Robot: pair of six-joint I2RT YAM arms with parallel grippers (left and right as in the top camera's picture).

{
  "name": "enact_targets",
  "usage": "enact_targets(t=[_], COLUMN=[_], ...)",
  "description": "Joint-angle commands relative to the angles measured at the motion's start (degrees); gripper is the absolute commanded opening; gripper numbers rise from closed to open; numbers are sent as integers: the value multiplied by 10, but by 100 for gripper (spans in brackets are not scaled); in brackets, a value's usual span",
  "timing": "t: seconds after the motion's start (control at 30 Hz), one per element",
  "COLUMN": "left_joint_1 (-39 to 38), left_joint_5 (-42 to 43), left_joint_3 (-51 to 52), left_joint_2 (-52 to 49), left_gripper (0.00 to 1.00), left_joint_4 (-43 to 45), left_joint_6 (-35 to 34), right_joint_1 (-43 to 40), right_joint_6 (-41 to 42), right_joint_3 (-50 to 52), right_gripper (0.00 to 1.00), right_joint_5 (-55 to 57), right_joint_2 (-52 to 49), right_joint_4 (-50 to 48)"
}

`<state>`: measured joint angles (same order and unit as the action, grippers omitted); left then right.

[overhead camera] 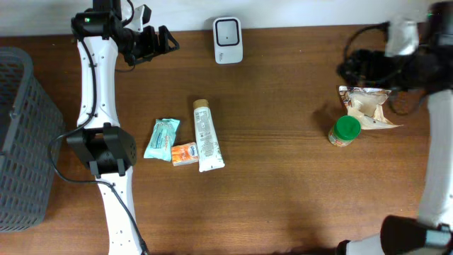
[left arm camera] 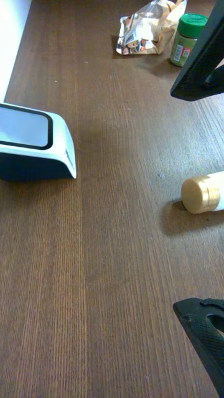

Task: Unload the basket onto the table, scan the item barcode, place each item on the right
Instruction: 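Carry the rice bag right and set it beside the jar, then grasp the white tube with the right gripper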

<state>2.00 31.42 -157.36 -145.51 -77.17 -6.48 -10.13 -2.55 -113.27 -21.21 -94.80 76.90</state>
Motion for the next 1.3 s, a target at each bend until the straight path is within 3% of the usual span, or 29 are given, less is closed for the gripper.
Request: enact_targets(t=[0.0, 0.1, 0.13, 0.17, 0.27, 0.33, 0.43, 0.53, 0.57, 0.6, 0.67, 0.83, 0.93, 1.0, 1.03, 1.07, 1.17, 1.23, 1.27], left_joint_1=[0, 2, 4, 5, 7, 18, 34, 34, 34, 34, 35, 35, 35, 35, 35, 35, 35, 35, 34], left_joint_5=[0, 5, -8, -79, -208, -208, -208, -240, -238, -238, -238, -238, -238, -238, -238, -238, -237, -237, -237], left_joint_3=[-8, -9, -22, -38, -52, -52, -52, -52, -52, -52, -52, -51, -47, -47, -47, -47, -47, -47, -47], left_joint_2=[5, 6, 19, 36, 91, 99, 99, 99, 99, 101, 116, 162, 162, 162, 162, 162, 162, 162, 162], left_gripper=[99, 99, 99, 99, 99, 99, 99, 99, 99, 99, 99, 99, 99, 99, 99, 99, 99, 99, 99], left_joint_4=[5, -20, -35, -56, -100, -110, -108, -119, -127, -139, -156, -195, -194, -191, -189, -189, -188, -188, -188], left_joint_6=[5, 10, 53, 55, 55, 54, 55, 72, 102, 125, 126, 126, 126, 126, 126, 126, 126, 126, 126], right_joint_1=[103, 232, 283, 311, 354, 373, 395, 397, 397, 396, 385, 359, 352, 348, 358, 365, 387, 395, 393], right_joint_6=[-2, 12, 52, 78, 90, 91, 127, 181, 181, 181, 181, 135, 135, 119, 146, 167, 192, 226, 226], right_joint_3=[56, 81, 81, 81, 81, 88, 150, 204, 208, 208, 207, 207, 207, 208, 209, 209, 209, 209, 209], right_gripper=[98, 81, 81, 80, 72, 66, 50, 47, 40, 26, 4, 4, 4, 5, 40, 48, 52, 49, 29], right_joint_5=[-161, -172, -167, -167, -165, -152, -152, -152, -152, -152, -161, -158, -42, -23, -25, -25, -24, -25, -37], right_joint_2=[-82, -190, -251, -292, -351, -368, -371, -371, -371, -371, -369, -288, -284, -286, -294, -303, -317, -346, -362], right_joint_4=[-43, -132, -172, -200, -223, -229, -290, -352, -356, -356, -354, -328, -280, -273, -288, -298, -327, -337, -331])
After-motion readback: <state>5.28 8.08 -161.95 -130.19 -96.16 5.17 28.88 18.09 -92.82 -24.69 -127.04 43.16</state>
